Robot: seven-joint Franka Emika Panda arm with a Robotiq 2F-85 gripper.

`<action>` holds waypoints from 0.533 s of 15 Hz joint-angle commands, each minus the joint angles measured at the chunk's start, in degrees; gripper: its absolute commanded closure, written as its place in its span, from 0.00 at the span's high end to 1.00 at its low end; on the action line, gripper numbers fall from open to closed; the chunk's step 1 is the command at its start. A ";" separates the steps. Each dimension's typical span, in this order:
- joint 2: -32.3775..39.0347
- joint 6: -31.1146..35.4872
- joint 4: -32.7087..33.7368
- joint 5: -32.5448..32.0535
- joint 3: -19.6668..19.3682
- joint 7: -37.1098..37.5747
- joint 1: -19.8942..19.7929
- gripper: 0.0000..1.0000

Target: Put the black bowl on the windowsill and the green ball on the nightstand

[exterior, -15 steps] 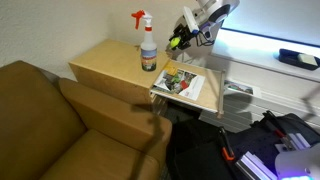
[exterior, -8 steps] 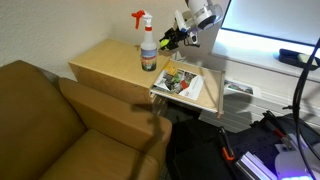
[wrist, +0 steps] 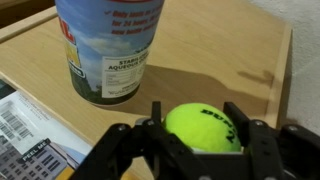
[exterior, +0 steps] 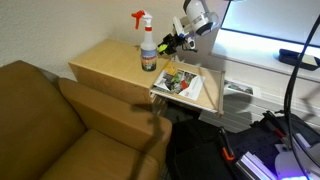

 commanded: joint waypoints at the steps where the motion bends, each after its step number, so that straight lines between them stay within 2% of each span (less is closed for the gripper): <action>1: 4.73 -2.54 4.07 1.13 1.01 1.17 0.34 0.38; 8: 11.62 -0.68 12.23 2.85 2.68 -1.19 0.59 0.38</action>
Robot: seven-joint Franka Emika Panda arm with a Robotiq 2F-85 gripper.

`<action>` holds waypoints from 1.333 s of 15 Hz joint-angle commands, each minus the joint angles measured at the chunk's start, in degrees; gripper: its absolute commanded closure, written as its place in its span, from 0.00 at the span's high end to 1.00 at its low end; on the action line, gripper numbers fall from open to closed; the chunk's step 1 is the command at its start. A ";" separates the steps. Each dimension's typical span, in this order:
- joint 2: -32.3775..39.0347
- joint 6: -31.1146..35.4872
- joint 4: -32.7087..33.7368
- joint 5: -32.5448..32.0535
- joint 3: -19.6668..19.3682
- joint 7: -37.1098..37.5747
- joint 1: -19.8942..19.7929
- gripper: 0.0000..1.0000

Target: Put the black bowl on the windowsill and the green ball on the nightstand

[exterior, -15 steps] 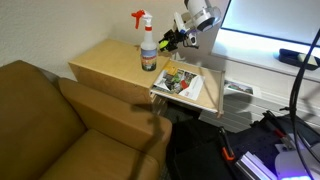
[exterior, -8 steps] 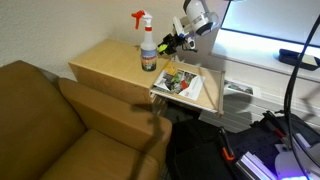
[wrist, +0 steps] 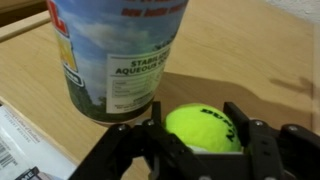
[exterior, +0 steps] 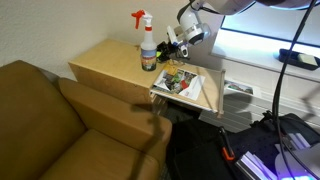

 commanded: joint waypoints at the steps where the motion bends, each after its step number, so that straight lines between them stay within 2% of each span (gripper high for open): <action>1: 4.17 0.79 6.10 2.32 0.60 -1.32 -0.32 0.38; 3: 5.31 1.14 7.81 2.62 0.40 -0.48 -0.33 0.38; 4: 5.57 0.76 8.14 2.12 -0.05 0.89 -0.16 0.87; 5: 5.12 -1.08 7.53 0.39 -0.79 3.01 -0.05 0.89; 7: 3.43 -0.06 5.58 -2.20 -2.56 4.98 0.98 0.98; 12: -4.43 -3.14 -2.76 -12.45 -6.24 12.23 1.78 1.00; 17: -16.10 -0.47 -15.07 -25.33 -12.46 22.06 5.06 1.00; 20: -22.74 -0.29 -22.94 -33.68 -16.50 28.68 5.43 1.00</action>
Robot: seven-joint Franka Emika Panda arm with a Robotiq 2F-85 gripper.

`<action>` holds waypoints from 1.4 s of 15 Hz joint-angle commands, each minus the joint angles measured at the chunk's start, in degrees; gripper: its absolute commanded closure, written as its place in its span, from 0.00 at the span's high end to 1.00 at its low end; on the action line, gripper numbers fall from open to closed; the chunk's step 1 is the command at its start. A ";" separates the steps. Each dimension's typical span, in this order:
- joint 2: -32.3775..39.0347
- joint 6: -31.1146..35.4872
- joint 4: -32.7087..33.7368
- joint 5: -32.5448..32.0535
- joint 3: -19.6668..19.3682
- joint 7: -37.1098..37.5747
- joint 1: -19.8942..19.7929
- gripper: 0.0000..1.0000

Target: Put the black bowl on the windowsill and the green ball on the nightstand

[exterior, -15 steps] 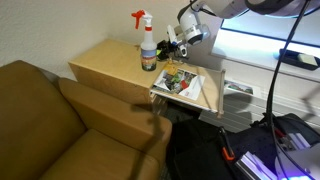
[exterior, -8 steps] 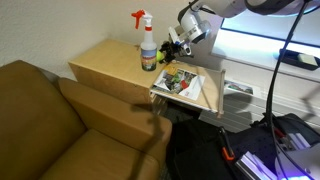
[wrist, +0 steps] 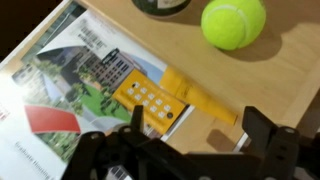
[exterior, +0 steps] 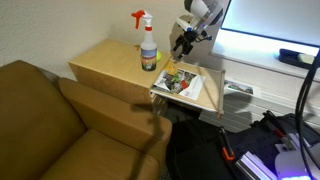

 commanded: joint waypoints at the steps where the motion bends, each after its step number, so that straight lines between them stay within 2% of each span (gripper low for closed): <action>1: -10.39 1.49 -13.85 -8.84 -4.44 6.69 0.79 1.00; 4: -16.30 1.04 -22.89 -17.19 -7.62 13.78 -0.32 1.00; 5: -18.39 -0.96 -25.99 -19.94 -8.25 15.85 -1.04 1.00; 7: -22.20 -3.41 -30.34 -21.23 -6.65 13.73 -4.17 1.00; 8: -16.87 -1.87 -24.17 -21.58 -5.72 15.36 -4.46 1.00; 9: -18.04 -1.98 -25.70 -21.89 -5.56 15.18 -5.21 1.00; 14: -16.15 -2.27 -23.74 -22.16 -5.01 16.57 -5.79 1.00; 16: -17.71 6.99 -30.44 -28.21 -8.17 17.19 -3.50 1.00; 19: -19.63 19.88 -41.13 -37.44 -12.84 18.02 -2.93 1.00; 21: -19.82 28.40 -47.04 -40.49 -16.09 17.90 -3.78 1.00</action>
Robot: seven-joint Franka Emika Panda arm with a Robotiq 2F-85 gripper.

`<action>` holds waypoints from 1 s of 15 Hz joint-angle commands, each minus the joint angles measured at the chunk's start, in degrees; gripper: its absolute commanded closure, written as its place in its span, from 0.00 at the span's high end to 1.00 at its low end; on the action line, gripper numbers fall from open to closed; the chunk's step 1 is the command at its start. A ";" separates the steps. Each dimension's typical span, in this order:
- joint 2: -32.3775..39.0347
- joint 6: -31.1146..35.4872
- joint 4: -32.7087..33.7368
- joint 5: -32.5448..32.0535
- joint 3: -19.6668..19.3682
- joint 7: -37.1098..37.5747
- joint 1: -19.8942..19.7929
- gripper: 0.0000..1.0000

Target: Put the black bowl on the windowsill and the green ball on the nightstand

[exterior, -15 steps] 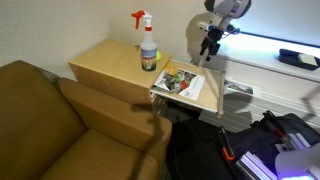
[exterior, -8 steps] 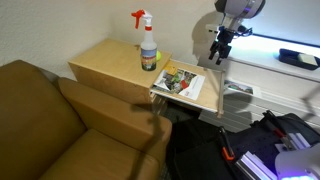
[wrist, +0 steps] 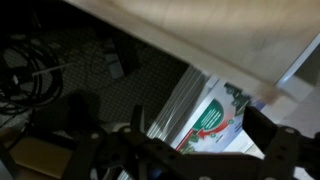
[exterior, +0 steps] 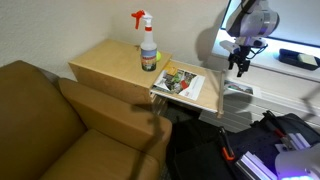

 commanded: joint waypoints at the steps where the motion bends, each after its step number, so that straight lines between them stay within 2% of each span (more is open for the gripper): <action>1: -2.92 13.37 -12.16 -5.01 -5.18 -0.34 -0.80 1.00; 3: -2.86 17.66 -15.45 -3.22 -5.65 -2.51 -3.39 1.00; 4: -3.13 17.90 -16.77 -1.67 -4.23 -5.42 -6.47 1.00; 5: -0.17 15.62 -12.71 -2.67 -6.17 -2.02 -2.61 1.00; 8: -0.74 16.77 -14.96 -1.99 -5.90 -4.44 -5.25 1.00; 9: 1.42 16.09 -12.76 -0.79 -4.69 -3.38 -5.79 1.00; 11: 2.74 15.38 -10.28 2.57 0.90 -5.04 -8.71 1.00; 14: 5.92 13.94 -6.20 5.58 5.33 -4.54 -7.83 1.00; 15: 7.31 13.42 -4.90 5.69 5.40 -3.51 -6.36 1.00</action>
